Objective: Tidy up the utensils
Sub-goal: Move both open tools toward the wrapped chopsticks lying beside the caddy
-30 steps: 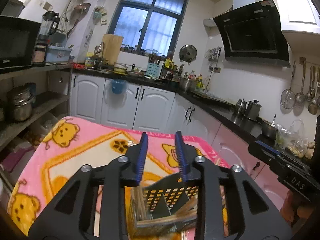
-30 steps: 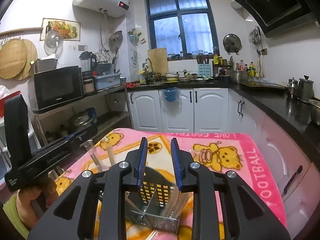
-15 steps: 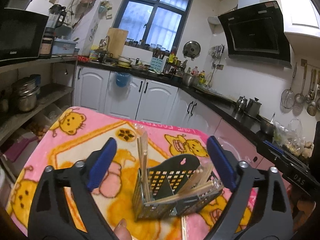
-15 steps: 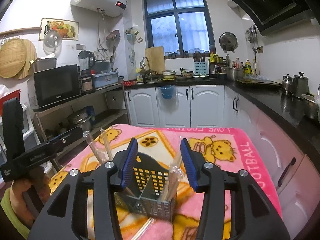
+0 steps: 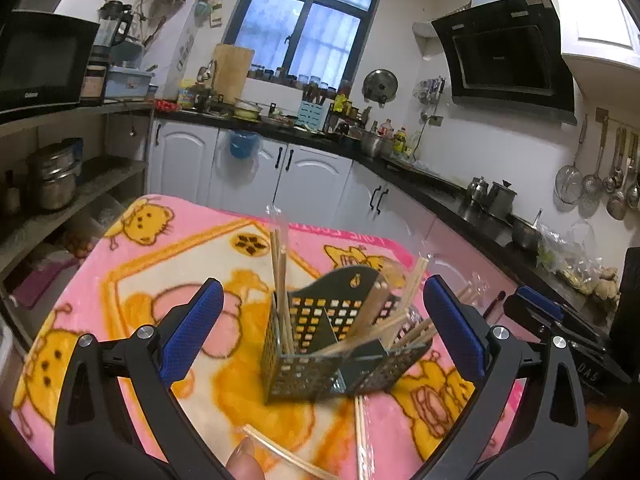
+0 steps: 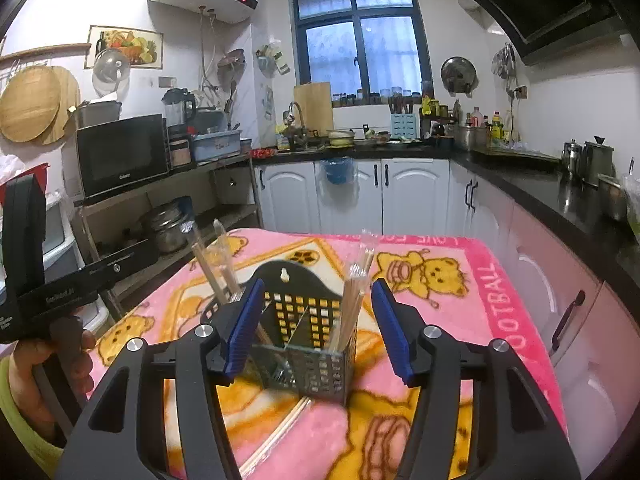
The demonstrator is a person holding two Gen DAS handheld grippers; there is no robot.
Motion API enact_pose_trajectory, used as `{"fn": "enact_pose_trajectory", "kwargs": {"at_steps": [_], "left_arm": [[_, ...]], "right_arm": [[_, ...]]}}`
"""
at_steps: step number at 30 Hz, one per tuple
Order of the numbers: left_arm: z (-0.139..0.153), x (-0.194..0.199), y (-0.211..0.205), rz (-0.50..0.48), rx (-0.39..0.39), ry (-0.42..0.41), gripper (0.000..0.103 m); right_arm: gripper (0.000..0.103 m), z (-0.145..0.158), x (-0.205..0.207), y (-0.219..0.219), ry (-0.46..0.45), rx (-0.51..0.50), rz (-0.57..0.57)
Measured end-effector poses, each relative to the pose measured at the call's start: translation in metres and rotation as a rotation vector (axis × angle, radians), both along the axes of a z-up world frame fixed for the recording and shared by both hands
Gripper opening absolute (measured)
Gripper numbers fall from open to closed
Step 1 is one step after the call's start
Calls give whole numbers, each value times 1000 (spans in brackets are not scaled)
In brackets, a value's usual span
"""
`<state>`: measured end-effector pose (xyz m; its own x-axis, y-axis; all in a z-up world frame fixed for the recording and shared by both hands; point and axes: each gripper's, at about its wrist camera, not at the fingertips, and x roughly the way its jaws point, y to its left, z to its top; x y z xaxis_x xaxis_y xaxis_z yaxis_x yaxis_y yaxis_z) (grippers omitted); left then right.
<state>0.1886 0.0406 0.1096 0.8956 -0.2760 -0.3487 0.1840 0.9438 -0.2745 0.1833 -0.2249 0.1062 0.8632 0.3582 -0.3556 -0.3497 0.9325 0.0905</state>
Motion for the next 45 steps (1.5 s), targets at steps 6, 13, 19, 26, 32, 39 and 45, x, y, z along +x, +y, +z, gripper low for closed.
{"fn": "enact_pose_trajectory", "kwargs": {"at_steps": [6, 13, 19, 26, 32, 39, 45], "left_arm": [[-9, -8, -4, -9, 12, 20, 92], [-23, -14, -3, -1, 14, 51, 92], [-34, -18, 3, 13, 6, 78, 92], [-48, -21, 8, 26, 8, 112, 92], [-59, -22, 8, 31, 15, 141, 92], [-77, -21, 9, 33, 24, 190, 92], [-96, -15, 9, 12, 24, 260, 92]], "right_arm": [[57, -11, -8, 4, 21, -13, 13], [60, -25, -16, 6, 49, -22, 22], [60, -40, -20, 9, 86, -29, 31], [60, -54, -22, 11, 121, -28, 40], [60, -65, -23, 13, 148, -33, 47], [60, -79, -18, 14, 193, -50, 49], [60, -94, -2, 13, 263, -57, 52]]}}
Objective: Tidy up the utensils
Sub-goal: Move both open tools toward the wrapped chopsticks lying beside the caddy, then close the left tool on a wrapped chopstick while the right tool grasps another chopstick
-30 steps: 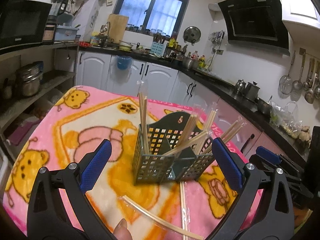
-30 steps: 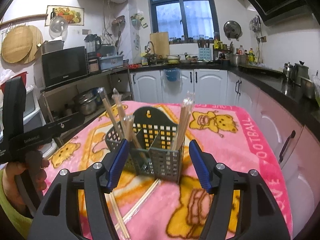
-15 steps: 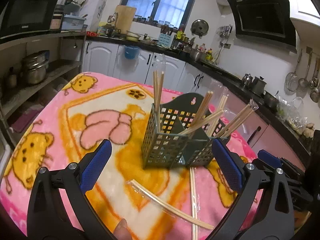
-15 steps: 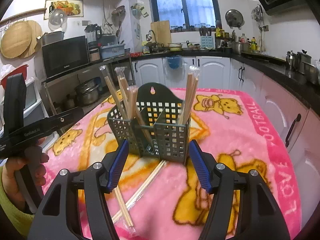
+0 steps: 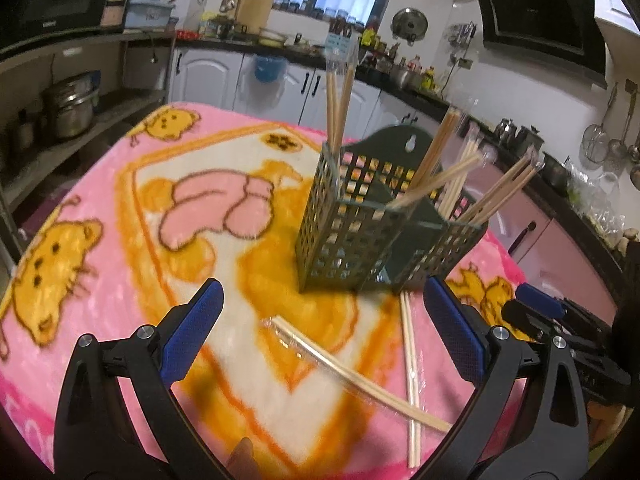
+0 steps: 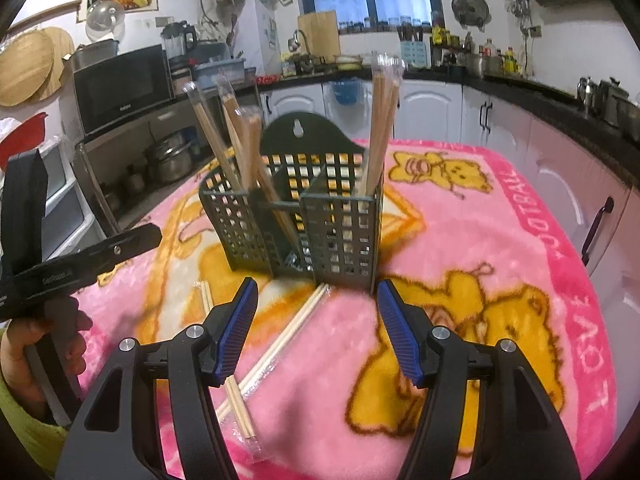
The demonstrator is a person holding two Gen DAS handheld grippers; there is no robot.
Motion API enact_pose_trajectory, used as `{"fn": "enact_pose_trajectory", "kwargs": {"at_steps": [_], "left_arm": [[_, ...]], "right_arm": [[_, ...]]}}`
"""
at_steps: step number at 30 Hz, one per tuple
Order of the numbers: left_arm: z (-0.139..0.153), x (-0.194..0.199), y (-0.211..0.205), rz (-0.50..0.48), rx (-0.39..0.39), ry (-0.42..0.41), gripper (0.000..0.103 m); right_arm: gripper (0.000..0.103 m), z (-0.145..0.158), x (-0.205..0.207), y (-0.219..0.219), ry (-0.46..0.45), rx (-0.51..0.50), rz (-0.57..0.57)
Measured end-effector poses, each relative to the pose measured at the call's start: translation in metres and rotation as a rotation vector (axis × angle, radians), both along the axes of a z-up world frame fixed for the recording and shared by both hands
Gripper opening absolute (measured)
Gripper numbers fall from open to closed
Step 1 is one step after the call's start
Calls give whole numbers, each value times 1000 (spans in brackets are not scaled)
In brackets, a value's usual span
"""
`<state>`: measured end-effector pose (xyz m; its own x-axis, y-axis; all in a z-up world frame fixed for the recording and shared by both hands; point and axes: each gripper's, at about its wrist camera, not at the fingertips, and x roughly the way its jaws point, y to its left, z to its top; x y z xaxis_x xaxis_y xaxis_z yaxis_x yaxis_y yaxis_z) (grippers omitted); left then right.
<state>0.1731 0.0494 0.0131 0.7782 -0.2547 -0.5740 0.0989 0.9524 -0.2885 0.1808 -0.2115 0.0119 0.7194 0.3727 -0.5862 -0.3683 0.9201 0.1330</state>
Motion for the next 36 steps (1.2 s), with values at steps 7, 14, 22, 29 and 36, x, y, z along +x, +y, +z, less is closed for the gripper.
{"fn": "enact_pose_trajectory", "kwargs": {"at_steps": [7, 14, 22, 29, 36], "left_arm": [[-31, 11, 3, -15, -40, 112, 91], [-65, 28, 13, -31, -129, 266, 63], [-70, 44, -1, -28, -26, 300, 61], [-71, 54, -12, -14, 143, 268, 42], [-71, 54, 0, 13, 119, 260, 18]], "right_arm": [[52, -20, 22, 6, 97, -16, 17], [46, -44, 48, 23, 177, -52, 24], [39, -69, 72, 47, 235, -111, -4], [22, -78, 71, 43, 245, -120, -22], [10, -76, 63, 16, 280, -8, -55]]}}
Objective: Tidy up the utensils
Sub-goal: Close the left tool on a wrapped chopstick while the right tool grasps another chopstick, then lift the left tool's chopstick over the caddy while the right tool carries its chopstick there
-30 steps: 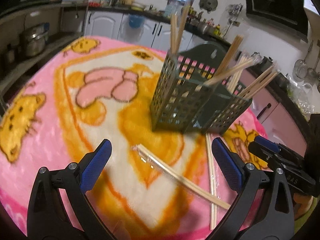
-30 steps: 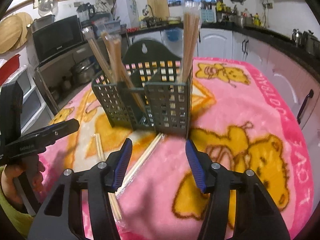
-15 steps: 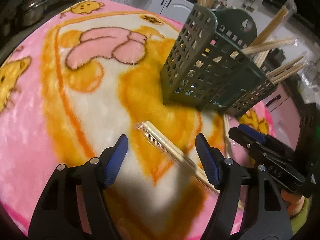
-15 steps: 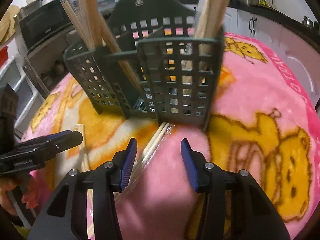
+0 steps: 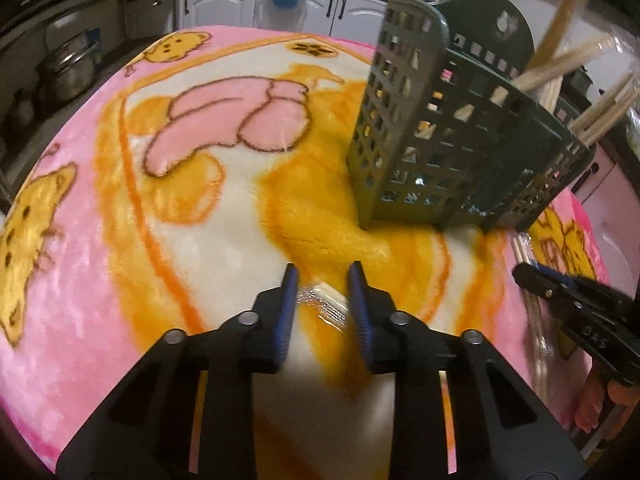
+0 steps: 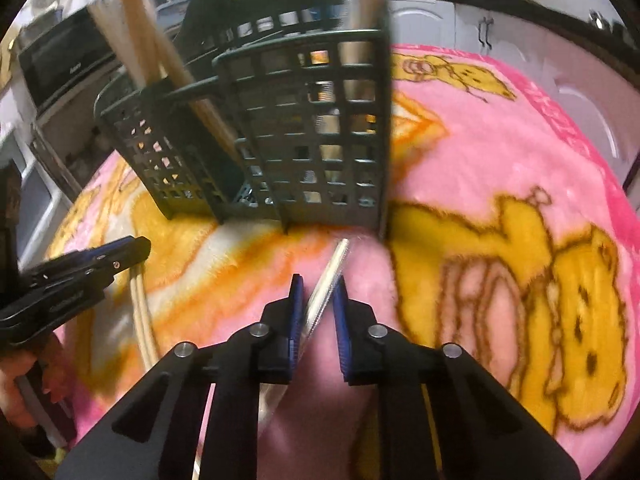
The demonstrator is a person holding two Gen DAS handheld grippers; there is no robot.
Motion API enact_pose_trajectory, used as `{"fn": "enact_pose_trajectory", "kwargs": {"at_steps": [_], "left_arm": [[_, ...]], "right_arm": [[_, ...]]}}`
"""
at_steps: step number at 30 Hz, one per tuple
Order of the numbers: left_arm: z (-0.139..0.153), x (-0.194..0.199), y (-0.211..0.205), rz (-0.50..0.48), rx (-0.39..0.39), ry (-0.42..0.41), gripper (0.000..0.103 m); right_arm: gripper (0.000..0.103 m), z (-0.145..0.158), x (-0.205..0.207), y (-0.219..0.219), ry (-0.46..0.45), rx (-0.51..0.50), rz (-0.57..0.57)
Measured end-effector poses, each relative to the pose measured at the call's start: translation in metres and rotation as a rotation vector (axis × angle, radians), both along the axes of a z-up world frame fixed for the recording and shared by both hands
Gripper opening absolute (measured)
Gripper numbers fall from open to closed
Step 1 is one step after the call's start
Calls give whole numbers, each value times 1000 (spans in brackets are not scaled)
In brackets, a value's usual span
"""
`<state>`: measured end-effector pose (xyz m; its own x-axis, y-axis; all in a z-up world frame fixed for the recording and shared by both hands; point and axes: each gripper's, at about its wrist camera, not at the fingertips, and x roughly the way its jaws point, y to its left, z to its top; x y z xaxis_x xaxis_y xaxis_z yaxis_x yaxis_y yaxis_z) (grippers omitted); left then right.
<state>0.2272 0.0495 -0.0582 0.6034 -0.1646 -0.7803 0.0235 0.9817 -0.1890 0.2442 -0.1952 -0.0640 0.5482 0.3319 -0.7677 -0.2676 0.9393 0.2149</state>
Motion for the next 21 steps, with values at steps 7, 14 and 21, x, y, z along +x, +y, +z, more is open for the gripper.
{"fn": "enact_pose_trajectory", "kwargs": {"at_steps": [7, 14, 21], "left_arm": [[6, -2, 7, -36, -164, -19, 4], [38, -20, -2, -79, -243, -98, 2], [93, -39, -18, -141, -264, -229, 0]], "right_arm": [[6, 10, -11, -38, 10, 156, -34], [6, 39, -24, -44, -75, 204, -15], [6, 77, -45, -44, -183, 226, 22]]}}
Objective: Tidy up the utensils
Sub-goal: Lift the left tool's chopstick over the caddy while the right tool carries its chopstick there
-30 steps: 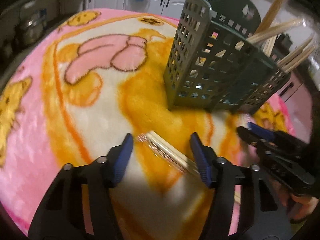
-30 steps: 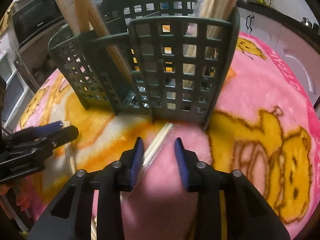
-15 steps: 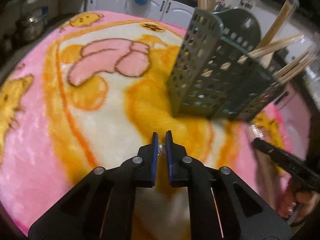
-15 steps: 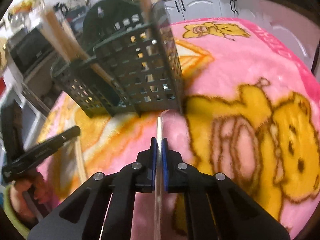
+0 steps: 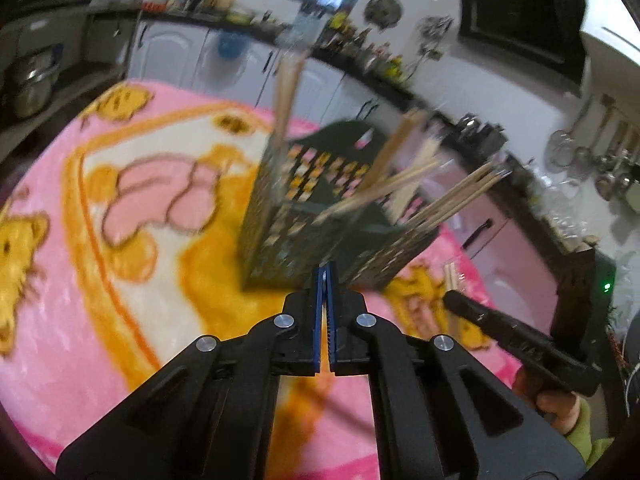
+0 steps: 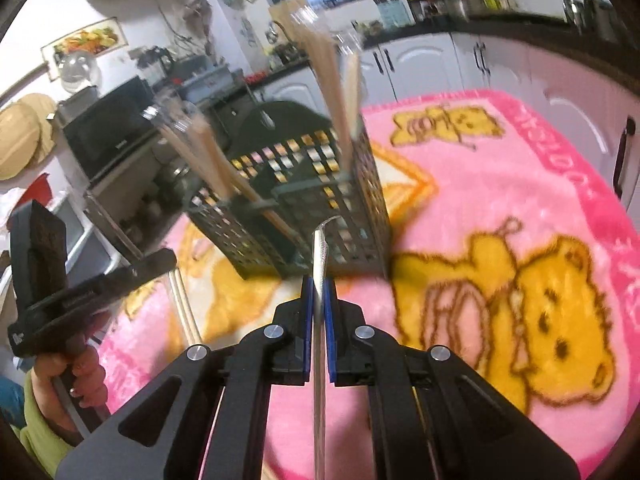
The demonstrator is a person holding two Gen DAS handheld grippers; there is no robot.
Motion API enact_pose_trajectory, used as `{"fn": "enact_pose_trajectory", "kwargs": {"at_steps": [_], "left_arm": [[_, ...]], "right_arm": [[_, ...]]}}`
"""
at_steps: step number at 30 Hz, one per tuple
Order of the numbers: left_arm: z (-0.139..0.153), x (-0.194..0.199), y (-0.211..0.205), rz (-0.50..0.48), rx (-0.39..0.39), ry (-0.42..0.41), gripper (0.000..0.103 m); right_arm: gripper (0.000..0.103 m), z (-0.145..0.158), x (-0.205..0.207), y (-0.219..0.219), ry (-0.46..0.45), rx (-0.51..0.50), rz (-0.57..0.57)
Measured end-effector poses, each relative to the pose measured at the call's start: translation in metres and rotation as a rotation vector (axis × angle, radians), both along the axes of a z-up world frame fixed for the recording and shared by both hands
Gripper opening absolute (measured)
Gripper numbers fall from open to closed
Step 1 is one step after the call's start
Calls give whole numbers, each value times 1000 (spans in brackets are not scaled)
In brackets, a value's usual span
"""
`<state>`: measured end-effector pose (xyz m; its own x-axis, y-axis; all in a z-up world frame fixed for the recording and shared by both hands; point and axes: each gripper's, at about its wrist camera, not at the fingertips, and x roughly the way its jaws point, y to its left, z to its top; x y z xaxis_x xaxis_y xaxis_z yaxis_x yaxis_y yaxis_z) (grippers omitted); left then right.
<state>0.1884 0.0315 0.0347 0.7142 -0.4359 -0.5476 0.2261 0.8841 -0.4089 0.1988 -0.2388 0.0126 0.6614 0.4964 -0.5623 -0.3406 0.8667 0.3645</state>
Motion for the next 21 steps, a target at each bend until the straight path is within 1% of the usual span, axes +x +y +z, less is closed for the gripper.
{"fn": "enact_pose_trajectory", "kwargs": {"at_steps": [5, 10, 16, 21], "left_arm": [[38, -14, -10, -44, -9, -90, 0], [63, -19, -17, -76, -19, -147, 0], [90, -31, -24, -117, -38, -204, 0], [109, -35, -32, -140, -21, -249, 0]], "right_arm": [[6, 28, -16, 3, -91, -2, 13], [6, 49, -32, 6, -169, -11, 12], [6, 62, -47, 5, -229, -4, -7], [6, 68, -50, -2, -248, 22, -32]]}}
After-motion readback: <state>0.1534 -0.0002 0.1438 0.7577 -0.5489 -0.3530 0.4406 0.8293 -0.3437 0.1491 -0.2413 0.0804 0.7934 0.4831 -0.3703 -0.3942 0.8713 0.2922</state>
